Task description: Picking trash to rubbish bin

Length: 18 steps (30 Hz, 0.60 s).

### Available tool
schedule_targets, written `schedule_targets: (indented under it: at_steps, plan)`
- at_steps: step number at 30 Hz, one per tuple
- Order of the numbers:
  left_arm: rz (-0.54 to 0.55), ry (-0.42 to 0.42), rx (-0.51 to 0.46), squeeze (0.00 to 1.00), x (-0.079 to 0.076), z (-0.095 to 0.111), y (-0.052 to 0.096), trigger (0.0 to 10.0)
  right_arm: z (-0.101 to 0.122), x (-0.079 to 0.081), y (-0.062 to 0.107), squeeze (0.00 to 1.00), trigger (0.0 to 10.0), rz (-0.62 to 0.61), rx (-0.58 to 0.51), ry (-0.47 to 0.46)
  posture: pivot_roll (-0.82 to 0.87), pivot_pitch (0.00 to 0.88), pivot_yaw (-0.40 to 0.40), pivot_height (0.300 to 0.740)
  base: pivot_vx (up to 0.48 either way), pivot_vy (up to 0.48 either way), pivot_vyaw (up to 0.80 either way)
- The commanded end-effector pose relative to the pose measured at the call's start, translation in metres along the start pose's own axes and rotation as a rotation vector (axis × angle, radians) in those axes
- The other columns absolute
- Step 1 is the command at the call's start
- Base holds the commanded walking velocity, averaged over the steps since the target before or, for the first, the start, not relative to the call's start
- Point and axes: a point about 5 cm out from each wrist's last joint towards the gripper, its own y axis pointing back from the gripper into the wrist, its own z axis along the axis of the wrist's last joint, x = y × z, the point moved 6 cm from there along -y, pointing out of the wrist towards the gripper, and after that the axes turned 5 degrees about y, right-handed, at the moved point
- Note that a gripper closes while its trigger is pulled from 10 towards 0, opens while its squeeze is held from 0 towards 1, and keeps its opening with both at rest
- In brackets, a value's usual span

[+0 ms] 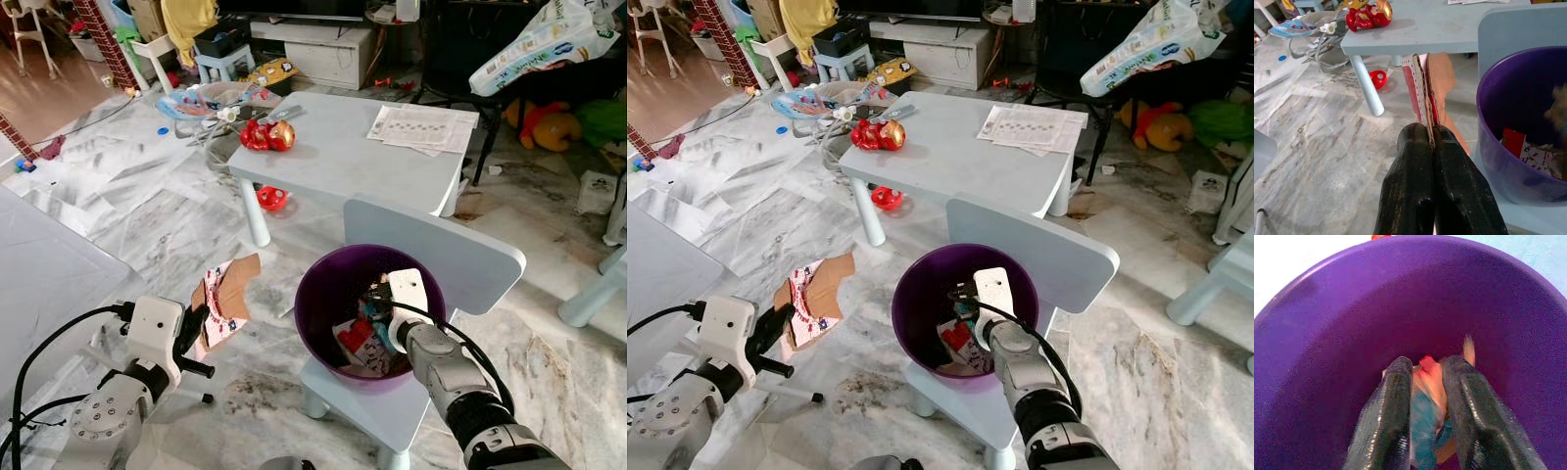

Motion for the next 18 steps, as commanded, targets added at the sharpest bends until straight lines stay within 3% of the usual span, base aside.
schedule_targets:
  at_steps: [1,6,10,18]
  plan:
    - [0.016,-0.001,0.016,0.0,0.004,-0.004,0.0,0.0,0.002,0.004,-0.001,1.0,10.0,0.008,-0.007,-0.008,0.09,0.103,0.111,0.74,0.0,0.0,0.0]
    - [-0.005,-0.006,0.001,0.0,-0.001,-0.001,-0.008,0.0,0.003,0.003,0.0,1.0,10.0,0.011,-0.015,-0.047,0.08,0.105,0.107,0.74,0.0,0.0,0.0]
    - [-0.034,-0.013,-0.02,0.0,-0.008,0.004,-0.021,0.0,0.016,-0.009,0.004,1.0,10.0,-0.025,-0.088,-0.04,0.04,0.099,0.101,0.74,0.0,0.0,0.0]
    - [-0.153,0.019,-0.077,0.0,-0.045,0.022,-0.068,0.0,0.025,-0.033,0.024,1.0,10.0,-0.034,-0.139,0.024,-0.06,0.068,0.094,0.74,0.0,0.0,0.0]
